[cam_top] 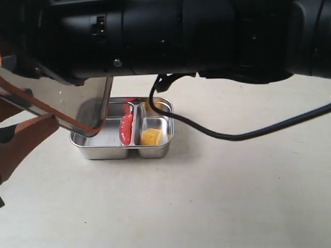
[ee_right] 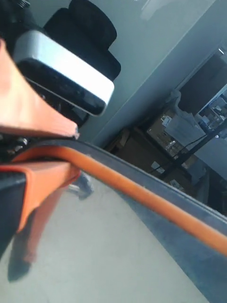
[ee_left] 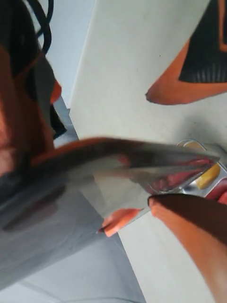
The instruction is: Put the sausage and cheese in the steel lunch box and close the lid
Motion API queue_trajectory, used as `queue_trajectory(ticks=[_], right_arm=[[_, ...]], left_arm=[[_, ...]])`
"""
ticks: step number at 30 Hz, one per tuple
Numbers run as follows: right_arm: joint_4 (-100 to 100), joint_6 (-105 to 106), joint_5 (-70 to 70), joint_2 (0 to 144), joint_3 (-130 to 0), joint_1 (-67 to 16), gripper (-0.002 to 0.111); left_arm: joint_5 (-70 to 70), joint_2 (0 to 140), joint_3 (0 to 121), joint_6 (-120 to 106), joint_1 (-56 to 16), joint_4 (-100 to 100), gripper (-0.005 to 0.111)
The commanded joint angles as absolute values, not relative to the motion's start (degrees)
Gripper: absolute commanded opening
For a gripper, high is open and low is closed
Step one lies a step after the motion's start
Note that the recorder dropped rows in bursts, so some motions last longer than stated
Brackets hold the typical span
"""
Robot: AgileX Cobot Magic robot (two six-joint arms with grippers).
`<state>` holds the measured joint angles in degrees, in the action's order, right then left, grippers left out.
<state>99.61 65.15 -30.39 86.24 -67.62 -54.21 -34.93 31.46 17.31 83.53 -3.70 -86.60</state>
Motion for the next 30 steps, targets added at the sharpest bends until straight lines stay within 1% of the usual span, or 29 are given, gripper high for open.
queue_trajectory(ticks=[1, 3, 8, 15, 17, 19, 21, 22, 25, 28, 30], right_arm=[[99.95, 65.94, -30.46, 86.86, -68.62, -57.59, -0.001], [99.95, 65.84, -31.97, 87.08, -68.62, -58.48, -0.001], [99.95, 65.84, -36.26, 87.12, -68.62, -58.89, -0.001], [96.88, 64.66, -33.60, 87.12, -68.62, -58.67, -0.001], [88.03, 54.23, -29.35, 87.12, -68.62, -58.58, -0.001], [74.51, 39.29, -27.79, 87.12, -68.62, -56.86, -0.001], [66.02, 26.91, -27.54, 87.22, -68.62, -54.70, -0.001], [64.37, 24.46, -27.54, 87.22, -68.62, -54.07, 0.002], [64.53, 23.74, -25.52, 87.64, -68.62, -53.07, 0.016], [67.14, 23.74, -22.45, 88.46, -68.62, -53.07, 0.013], [70.65, 23.62, -20.70, 89.16, -68.62, -53.07, 0.008]], left_arm=[[-28.87, 32.98, 17.66, 83.36, -4.22, -79.09, 0.046], [-27.49, 33.35, 17.66, 83.08, -4.22, -76.74, 0.036], [-26.60, 33.46, 17.66, 77.53, -4.22, -75.96, 0.001], [-18.26, 33.46, 17.66, 72.73, -4.22, -75.63, 0.000], [-12.48, 33.46, 17.83, 68.47, -4.22, -75.76, 0.000], [-8.12, 33.46, 18.53, 65.28, -4.22, -76.17, 0.000], [-5.00, 33.46, 19.33, 60.99, -4.22, -77.55, 0.000], [-4.26, 33.46, 19.48, 59.44, -4.22, -79.37, 0.000], [-1.83, 33.79, 20.36, 57.59, -4.22, -85.09, 0.000], [-3.40, 34.43, 20.44, 57.59, -4.22, -88.31, 0.000], [-4.20, 34.93, 20.44, 57.59, -4.22, -92.08, 0.000]])
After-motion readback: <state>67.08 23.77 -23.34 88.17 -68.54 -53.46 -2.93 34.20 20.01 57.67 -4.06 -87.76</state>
